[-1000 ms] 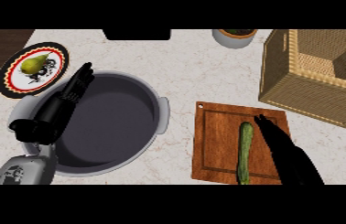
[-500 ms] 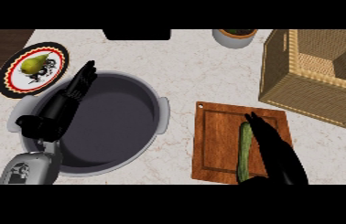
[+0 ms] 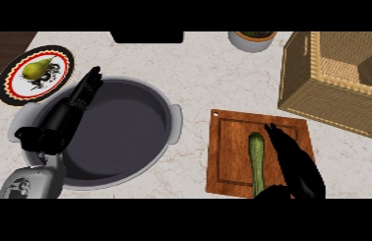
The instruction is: Pick the squash from the cutting board and place it in the basket
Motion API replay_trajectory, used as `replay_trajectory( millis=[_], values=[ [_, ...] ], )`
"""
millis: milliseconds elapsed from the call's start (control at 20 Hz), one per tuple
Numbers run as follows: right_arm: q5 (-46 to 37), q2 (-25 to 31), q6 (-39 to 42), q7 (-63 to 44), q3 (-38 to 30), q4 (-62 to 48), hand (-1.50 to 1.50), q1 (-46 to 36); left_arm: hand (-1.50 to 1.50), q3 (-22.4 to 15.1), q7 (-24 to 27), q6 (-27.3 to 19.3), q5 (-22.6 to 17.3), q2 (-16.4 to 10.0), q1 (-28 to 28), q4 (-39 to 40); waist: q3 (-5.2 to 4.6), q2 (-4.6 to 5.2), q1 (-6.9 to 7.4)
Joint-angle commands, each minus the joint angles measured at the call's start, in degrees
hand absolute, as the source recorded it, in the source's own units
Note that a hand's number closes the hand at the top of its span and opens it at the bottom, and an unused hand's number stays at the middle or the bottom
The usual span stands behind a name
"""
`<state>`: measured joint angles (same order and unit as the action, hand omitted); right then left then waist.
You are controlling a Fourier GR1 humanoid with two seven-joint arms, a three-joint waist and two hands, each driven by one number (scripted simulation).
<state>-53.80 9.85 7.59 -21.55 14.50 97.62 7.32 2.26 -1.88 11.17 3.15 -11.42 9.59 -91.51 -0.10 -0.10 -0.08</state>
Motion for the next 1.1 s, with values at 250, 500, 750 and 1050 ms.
replay_trajectory(
  millis=[250, 500, 750, 1050],
  values=[
    [1.1, -0.4, 0.6, 4.4, -0.7, -7.7, -1.5, -0.6, 0.0, 1.3, -0.1, 1.9, -0.7, 0.1, -1.6, -2.4, 0.11, 0.09, 0.17],
    [-1.8, -1.2, 3.0, 2.8, 1.3, -10.7, 1.5, -4.1, 0.0, -1.2, -1.2, 1.0, 1.1, 2.5, -3.0, -4.1, 0.11, 0.08, 0.22],
    [-4.2, -1.4, 1.8, 4.1, 3.1, -10.8, 1.5, -3.9, 0.0, 0.0, 1.2, -0.1, 3.2, 2.3, 0.5, 1.5, 0.1, 0.12, 0.02],
    [-11.8, -1.7, -2.3, 4.4, 8.0, -10.3, 1.5, -3.3, 0.0, 0.2, -3.7, 1.2, 0.9, 2.4, 0.5, -2.9, 0.11, 0.05, 0.12]
  ],
)
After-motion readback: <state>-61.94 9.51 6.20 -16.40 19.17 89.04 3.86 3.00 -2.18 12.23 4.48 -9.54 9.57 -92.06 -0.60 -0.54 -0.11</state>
